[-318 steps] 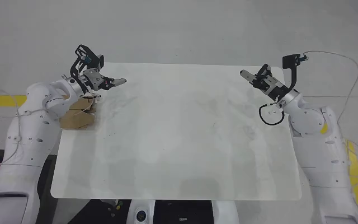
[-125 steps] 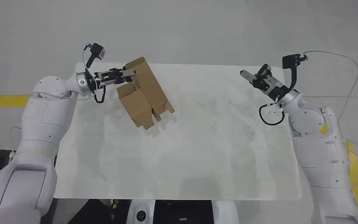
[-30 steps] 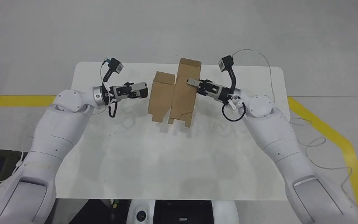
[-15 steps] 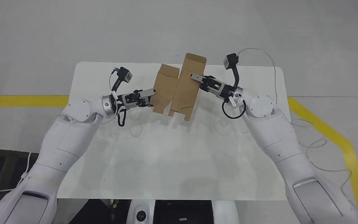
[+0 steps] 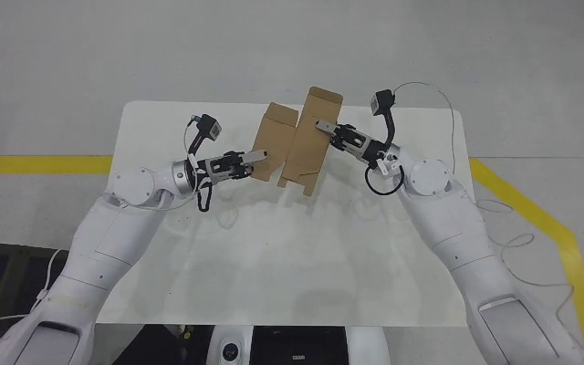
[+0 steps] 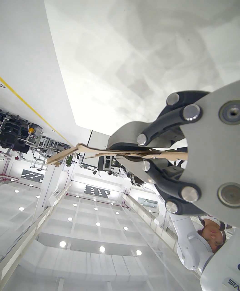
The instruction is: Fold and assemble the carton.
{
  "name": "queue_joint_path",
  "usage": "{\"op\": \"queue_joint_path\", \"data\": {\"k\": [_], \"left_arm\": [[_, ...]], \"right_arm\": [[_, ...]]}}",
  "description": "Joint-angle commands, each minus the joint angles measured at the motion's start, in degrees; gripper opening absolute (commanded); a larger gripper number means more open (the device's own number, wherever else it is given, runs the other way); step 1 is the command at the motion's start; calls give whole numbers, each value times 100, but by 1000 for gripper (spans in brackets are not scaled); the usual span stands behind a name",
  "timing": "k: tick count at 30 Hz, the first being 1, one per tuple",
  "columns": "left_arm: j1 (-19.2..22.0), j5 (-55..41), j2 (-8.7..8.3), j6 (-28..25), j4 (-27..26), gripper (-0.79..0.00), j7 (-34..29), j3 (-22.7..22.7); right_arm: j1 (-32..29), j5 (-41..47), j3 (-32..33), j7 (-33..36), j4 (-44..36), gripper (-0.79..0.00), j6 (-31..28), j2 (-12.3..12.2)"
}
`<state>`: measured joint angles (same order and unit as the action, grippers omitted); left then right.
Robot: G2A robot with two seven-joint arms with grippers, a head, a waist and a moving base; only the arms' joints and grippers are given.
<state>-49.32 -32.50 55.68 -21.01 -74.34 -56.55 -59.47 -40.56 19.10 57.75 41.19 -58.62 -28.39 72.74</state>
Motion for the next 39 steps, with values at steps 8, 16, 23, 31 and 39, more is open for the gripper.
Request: {"op": "queue_joint_path", "data": {"k": [8,16,23,31,39], "left_arm": [[2,91,43,59,22,-785,-37,-32],[60,86,57,123,51,-785,-145,-165],[446,29,46,213,524,-785,-1132,-266],[997,-111,75,-49,1256,-785,-2623,-193],[1046,50,-22,278,851,-785,-2953,-43]], "right_arm": [[-87,-97,80,-14,-76,-785,-3,1],[-107,-149,236,-14,-95,0,-8,-19],[-253,-94,614,664,-154,0,-135,-161],[-238,144,1042,1939,-92,0,-198,-352],[-135,394,1160,3241,39,0,-229,-474]]}}
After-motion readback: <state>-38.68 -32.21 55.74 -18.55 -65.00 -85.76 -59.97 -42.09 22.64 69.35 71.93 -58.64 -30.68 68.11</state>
